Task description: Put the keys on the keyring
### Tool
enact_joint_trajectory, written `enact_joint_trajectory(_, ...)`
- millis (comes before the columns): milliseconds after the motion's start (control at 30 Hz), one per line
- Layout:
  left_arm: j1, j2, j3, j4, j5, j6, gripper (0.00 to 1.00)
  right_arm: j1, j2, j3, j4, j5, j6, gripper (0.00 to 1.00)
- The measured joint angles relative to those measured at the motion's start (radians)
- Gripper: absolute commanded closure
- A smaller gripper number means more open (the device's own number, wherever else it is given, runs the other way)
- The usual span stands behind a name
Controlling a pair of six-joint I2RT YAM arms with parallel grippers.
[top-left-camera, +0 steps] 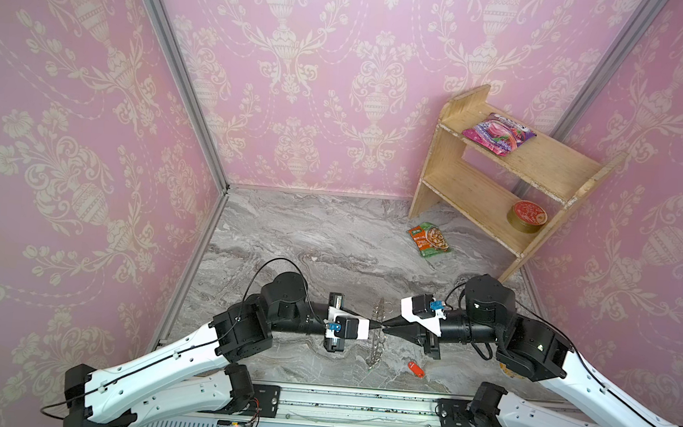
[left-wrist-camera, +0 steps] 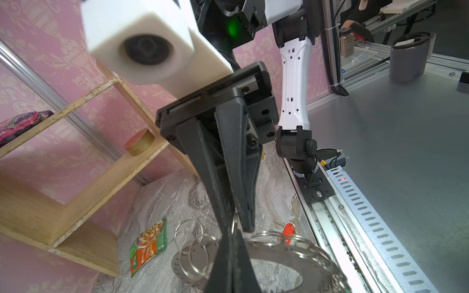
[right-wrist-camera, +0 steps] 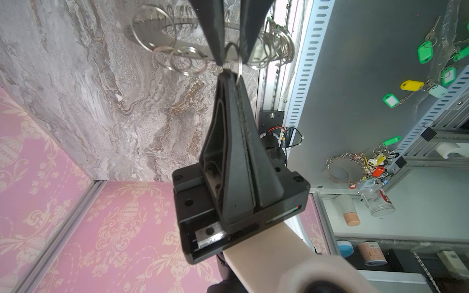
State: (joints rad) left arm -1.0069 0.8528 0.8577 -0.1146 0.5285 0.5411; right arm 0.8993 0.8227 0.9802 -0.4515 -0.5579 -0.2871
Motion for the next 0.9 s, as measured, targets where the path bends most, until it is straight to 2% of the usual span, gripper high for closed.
enact_joint_trajectory(133, -0.004, 0.000, 0.000, -0.006, 0.004, -0.011, 1.00, 0.000, 0.000, 0.001, -0.003, 0.000, -0.009, 1.00)
enact_joint_trajectory(400, -0.004, -0.001, 0.004, -0.007, 0.003, -0.026, 1.00, 0.000, 0.000, 0.007, -0.010, -0.002, -0.010, 1.00)
enact_joint_trajectory(533, -0.005, -0.002, 0.004, 0.000, -0.013, -0.043, 0.91, 0.000, -0.005, 0.007, -0.006, 0.013, -0.007, 1.00)
enact_joint_trajectory(900, -0.005, -0.029, -0.014, 0.083, -0.031, -0.102, 0.87, 0.005, -0.038, 0.007, -0.002, 0.032, 0.032, 1.00)
